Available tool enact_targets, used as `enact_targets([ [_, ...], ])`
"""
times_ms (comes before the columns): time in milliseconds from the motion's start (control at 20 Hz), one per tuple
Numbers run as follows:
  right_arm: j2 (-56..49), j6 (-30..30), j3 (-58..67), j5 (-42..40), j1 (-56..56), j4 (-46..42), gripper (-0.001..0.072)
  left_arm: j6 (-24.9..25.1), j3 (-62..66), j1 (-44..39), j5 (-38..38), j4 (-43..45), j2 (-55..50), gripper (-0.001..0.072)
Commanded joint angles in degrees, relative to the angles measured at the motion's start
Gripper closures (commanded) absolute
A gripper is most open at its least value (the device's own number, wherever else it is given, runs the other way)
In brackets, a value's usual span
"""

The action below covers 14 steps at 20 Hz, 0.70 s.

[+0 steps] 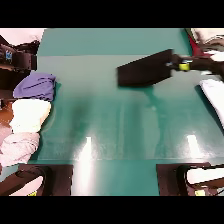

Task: Fold the shirts.

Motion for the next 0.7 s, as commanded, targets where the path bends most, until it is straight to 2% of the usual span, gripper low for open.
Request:
enact_targets([
  [0,1.3,-1.3,0.1,-0.8,-13.2,-1.2,0.0700,-0.2,0.0,0.0,-0.7,-2.6,0.0,0.0679],
  [250,1.1,-3.1,1.2,-2.5,-24.5,-0.9,0.0700,-3.1,0.0,0.0,-0.9,-4.2,0.0,0.0679],
  [450,1.0,-6.2,8.4,-3.4,-28.0,-1.4,0.0700,-3.3,0.0,0.0,-1.4,-6.1,0.0,0.0679],
  [650,1.0,-5.6,13.9,-2.5,-30.8,-1.3,0.0700,-3.3,0.0,0.0,-2.0,-7.7,0.0,0.0679],
])
